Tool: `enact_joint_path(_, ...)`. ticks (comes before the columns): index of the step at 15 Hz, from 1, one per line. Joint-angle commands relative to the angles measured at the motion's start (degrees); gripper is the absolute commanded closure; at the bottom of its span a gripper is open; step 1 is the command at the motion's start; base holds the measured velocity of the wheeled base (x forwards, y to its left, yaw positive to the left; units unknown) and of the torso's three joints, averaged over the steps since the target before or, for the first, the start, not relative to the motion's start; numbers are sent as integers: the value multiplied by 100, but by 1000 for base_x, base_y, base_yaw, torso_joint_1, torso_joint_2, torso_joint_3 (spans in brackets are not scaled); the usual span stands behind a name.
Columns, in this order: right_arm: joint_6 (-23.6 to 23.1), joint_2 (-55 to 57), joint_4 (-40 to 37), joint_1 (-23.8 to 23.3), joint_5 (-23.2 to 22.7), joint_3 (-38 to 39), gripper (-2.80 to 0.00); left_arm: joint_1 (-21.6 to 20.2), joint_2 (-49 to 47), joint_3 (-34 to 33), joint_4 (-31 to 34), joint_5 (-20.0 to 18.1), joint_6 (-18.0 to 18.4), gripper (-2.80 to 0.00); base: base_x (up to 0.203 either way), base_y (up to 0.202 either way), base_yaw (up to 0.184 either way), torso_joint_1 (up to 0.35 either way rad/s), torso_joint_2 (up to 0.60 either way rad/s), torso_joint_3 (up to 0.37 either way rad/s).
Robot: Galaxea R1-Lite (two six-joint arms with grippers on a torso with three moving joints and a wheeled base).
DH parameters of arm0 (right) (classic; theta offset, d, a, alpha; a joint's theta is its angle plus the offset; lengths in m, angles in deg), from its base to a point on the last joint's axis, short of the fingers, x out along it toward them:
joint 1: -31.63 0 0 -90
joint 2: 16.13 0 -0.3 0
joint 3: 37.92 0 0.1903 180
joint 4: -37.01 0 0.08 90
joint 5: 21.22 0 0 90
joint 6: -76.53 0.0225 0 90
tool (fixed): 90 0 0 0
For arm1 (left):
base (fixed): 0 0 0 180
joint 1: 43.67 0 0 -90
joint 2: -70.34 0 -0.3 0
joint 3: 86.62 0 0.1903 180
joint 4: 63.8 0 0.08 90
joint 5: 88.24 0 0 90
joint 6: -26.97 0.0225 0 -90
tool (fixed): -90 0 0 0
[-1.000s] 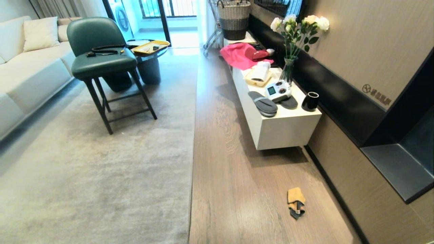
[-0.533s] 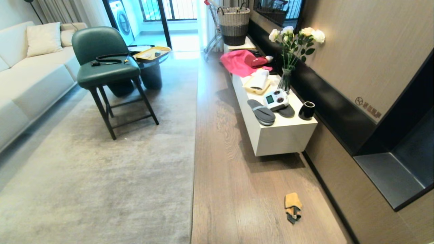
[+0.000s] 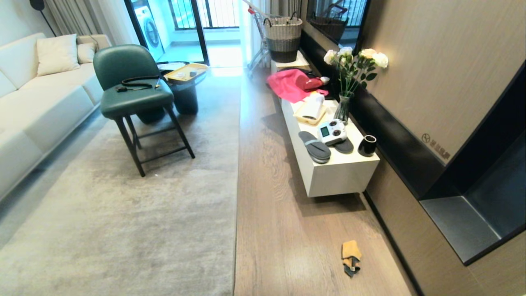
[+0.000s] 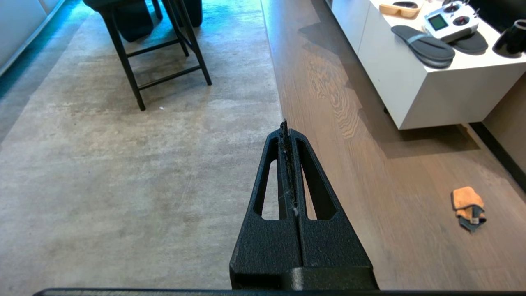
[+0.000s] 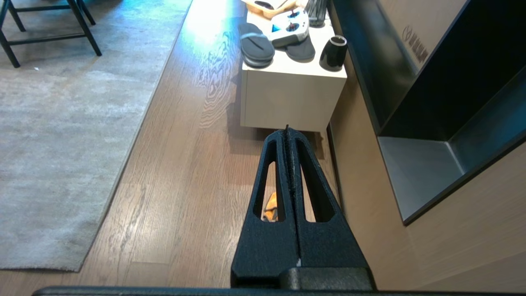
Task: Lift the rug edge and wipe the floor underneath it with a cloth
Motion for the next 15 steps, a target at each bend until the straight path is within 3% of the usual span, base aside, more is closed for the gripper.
enact_joint_path(1,-5,7,-1,1,-2,0,0,0,0,1,-4,1,1,0,0,0,0,194,-544,-364)
enact_joint_path(7,-14,7,-1,1,5,0,0,0,0,-2,-4,1,1,0,0,0,0,224,-586,-370)
enact_joint_path(15,-14,7,-1,1,-2,0,0,0,0,-2,-4,1,1,0,0,0,0,162,-389,-227)
